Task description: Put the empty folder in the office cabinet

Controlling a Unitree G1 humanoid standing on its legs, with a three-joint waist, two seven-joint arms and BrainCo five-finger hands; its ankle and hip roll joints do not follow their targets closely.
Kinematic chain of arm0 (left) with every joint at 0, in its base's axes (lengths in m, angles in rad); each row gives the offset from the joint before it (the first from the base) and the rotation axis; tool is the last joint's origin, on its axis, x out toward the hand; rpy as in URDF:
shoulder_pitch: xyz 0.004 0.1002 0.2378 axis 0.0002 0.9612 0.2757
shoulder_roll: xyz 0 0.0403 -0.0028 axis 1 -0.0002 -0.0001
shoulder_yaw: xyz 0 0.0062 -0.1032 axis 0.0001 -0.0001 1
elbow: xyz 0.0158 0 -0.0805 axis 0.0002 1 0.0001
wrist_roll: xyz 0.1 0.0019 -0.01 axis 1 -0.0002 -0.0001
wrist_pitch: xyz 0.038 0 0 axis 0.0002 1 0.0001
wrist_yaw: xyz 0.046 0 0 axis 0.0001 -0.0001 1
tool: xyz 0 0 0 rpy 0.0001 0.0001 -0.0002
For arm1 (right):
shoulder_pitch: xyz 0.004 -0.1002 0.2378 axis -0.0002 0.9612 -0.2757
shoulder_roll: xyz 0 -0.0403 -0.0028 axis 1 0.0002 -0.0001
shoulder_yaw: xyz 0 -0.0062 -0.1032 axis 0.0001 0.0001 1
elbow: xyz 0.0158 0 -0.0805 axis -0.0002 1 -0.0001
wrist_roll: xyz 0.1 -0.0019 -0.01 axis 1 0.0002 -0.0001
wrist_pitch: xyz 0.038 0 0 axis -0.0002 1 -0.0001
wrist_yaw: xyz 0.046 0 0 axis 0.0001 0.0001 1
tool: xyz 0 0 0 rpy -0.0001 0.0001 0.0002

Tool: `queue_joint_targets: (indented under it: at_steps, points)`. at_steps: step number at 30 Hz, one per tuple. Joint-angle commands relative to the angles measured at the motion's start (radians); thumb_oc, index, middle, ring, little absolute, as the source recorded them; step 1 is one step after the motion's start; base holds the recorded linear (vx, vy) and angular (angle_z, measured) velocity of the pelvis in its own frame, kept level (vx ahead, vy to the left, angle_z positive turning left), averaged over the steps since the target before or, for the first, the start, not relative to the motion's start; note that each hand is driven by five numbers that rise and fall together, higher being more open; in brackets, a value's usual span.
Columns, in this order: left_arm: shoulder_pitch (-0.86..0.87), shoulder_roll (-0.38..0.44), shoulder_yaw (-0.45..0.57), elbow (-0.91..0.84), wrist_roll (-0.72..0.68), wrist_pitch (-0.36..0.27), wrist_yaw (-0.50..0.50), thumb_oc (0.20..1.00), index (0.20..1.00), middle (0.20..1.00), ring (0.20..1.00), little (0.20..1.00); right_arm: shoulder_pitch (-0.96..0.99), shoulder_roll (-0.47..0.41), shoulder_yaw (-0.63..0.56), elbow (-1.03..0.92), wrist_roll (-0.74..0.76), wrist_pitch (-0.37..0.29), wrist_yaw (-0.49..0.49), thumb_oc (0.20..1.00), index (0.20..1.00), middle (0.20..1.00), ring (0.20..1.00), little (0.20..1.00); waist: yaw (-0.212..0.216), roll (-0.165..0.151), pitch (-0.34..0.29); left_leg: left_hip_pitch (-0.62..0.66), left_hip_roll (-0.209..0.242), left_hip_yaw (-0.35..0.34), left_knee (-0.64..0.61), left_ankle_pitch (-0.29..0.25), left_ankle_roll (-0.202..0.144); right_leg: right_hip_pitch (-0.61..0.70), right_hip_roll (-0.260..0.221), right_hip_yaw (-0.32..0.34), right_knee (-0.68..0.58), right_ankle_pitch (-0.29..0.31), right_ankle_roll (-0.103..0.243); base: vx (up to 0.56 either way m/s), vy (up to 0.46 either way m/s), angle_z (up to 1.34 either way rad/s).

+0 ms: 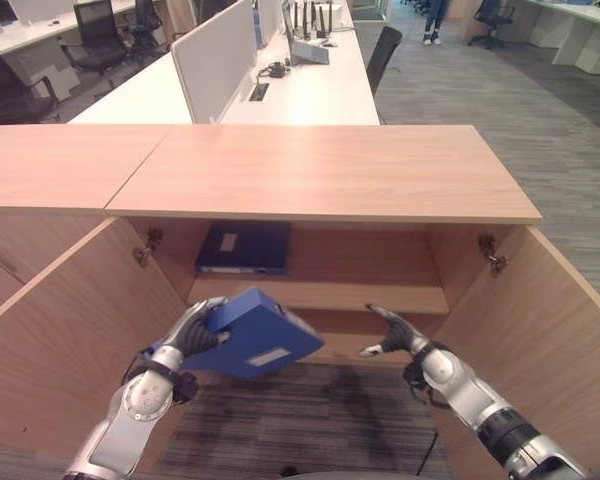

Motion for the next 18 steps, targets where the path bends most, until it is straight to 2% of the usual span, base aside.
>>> queue_joint_targets:
  at_steps: [1, 14, 18]
  points:
    - [-0.081, 0.057, -0.015, -0.055, -0.019, -0.081, 0.017, 0.200, 0.200, 0.200, 0.200, 0.200, -0.077, -0.016, 0.036, -0.045, -0.009, -0.069, 0.009, 1.000, 1.000, 1.000, 1.000, 1.000, 0.001, -0.054, -0.014, 0.015, -0.015, -0.004, 0.002, -0.106, -0.002, 0.010, -0.049, -0.013, 0.006, -0.001, 0.071, 0.00, 0.001, 0.05]
    - [-0.115, 0.060, -0.021, -0.096, -0.015, -0.087, 0.035, 0.200, 0.200, 0.200, 0.200, 0.200, -0.098, 0.020, 0.042, -0.114, 0.035, -0.075, 0.007, 1.000, 1.000, 1.000, 1.000, 1.000, -0.003, -0.056, -0.016, 0.015, -0.016, -0.001, 0.002, -0.108, -0.002, 0.007, -0.049, -0.009, 0.006, 0.000, 0.071, 0.00, 0.000, 0.00]
    - [-0.140, 0.062, -0.016, -0.175, -0.030, -0.112, 0.047, 0.200, 0.200, 0.200, 0.200, 0.200, -0.111, 0.016, 0.048, -0.131, 0.055, -0.082, 0.016, 1.000, 1.000, 1.000, 1.000, 1.000, -0.002, -0.059, -0.018, 0.015, -0.016, -0.003, 0.002, -0.109, -0.002, 0.007, -0.049, -0.010, 0.006, 0.000, 0.071, 0.00, 0.000, 0.00]
